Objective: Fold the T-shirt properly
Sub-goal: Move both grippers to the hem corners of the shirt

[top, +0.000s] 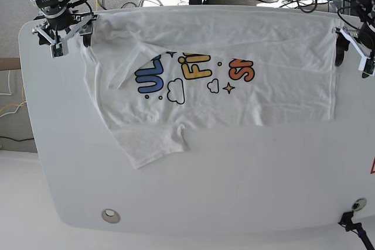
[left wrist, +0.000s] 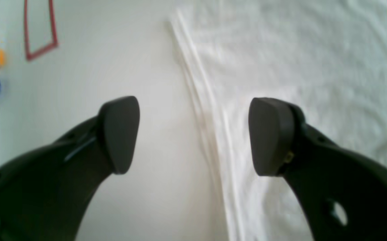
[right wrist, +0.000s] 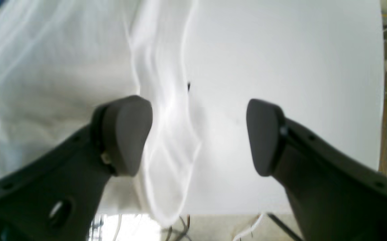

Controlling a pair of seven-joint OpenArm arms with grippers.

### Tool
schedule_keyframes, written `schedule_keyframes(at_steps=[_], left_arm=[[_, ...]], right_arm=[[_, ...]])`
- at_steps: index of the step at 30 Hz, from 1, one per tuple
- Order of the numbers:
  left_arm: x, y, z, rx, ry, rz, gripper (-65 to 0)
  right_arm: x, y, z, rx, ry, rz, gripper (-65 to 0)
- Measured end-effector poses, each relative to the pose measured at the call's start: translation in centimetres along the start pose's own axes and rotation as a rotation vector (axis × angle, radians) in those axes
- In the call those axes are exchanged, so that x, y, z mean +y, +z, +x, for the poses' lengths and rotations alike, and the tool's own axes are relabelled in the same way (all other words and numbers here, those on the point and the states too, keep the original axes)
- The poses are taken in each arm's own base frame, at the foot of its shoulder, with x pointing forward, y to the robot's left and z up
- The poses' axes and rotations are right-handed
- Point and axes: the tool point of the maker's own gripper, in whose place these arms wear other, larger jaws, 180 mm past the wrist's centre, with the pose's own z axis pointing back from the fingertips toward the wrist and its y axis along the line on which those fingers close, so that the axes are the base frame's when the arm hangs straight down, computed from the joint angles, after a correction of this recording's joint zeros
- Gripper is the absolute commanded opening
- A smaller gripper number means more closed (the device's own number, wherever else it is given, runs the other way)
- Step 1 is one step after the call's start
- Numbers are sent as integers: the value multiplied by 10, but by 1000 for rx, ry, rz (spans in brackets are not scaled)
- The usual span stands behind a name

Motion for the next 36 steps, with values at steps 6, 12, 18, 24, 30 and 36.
schedule_keyframes(at_steps=[6, 12, 18, 24, 30, 36], left_arm=[[-11, -42, 39, -99, 27, -60, -165], [6, -88, 61, -109, 51, -24, -165], [26, -117, 61, -86, 153, -15, -165], [28, -145, 56, -64, 272, -51, -165], [28, -170, 51, -46, 377, -92, -165], [-10, -200, 35, -11, 437, -191, -165]], right_arm=[[6, -26, 65, -73, 11, 14, -190], [23, -54, 129, -160, 83, 38, -192], [33, -96, 157, -146, 46, 81, -192], [43, -140, 179, -153, 16, 139, -192], [45, -182, 210, -159, -78, 192, -192], [50, -212, 223, -159, -182, 237, -192]])
